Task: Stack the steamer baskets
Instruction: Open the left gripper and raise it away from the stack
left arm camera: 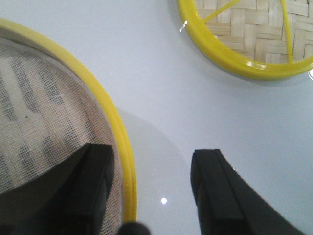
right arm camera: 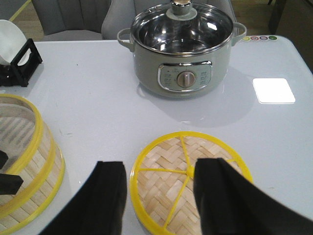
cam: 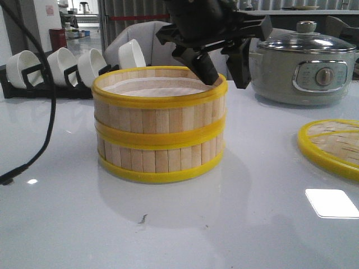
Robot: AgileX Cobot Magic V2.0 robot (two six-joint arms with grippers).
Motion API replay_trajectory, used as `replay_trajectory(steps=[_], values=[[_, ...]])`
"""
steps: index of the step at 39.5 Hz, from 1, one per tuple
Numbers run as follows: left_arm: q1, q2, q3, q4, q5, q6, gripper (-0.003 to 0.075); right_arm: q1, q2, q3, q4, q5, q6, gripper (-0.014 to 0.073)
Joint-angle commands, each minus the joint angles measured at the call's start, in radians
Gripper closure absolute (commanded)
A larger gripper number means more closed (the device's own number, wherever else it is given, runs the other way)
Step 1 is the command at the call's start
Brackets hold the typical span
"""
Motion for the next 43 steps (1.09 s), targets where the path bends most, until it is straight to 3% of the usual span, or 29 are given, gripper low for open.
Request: replay_trajectory(steps=[1, 17, 29, 35, 43], values=[[-0.006, -0.061, -0.036, -0.002, -0.06, -0.012, 0.029, -0.001, -0.001, -0.035, 0.0, -0.071, -0.002, 0.0161], [-0.006, -0.11, -0.038, 0.19, -0.06, -0.096, 0.029, -0.001, -0.001, -0.035, 0.0, -0.069, -0.002, 0.0161], [-0.004, -0.151, -0.061, 0.189, -0.023, -0.096, 0.0318, -0.001, 0.001, -0.035, 0.0, -0.069, -0.002, 0.0161], [0.032, -0.202, -0.063, 0.189, -0.013, -0.096, 0.0437, -0.001, 0.001, -0.035, 0.0, -0.069, -0.002, 0.0161], [0.178, -0.346, -0.063, 0.189, -0.011, -0.096, 0.0638, -0.001, 0.001, -0.035, 0.0, -0.069, -0.002, 0.0161]])
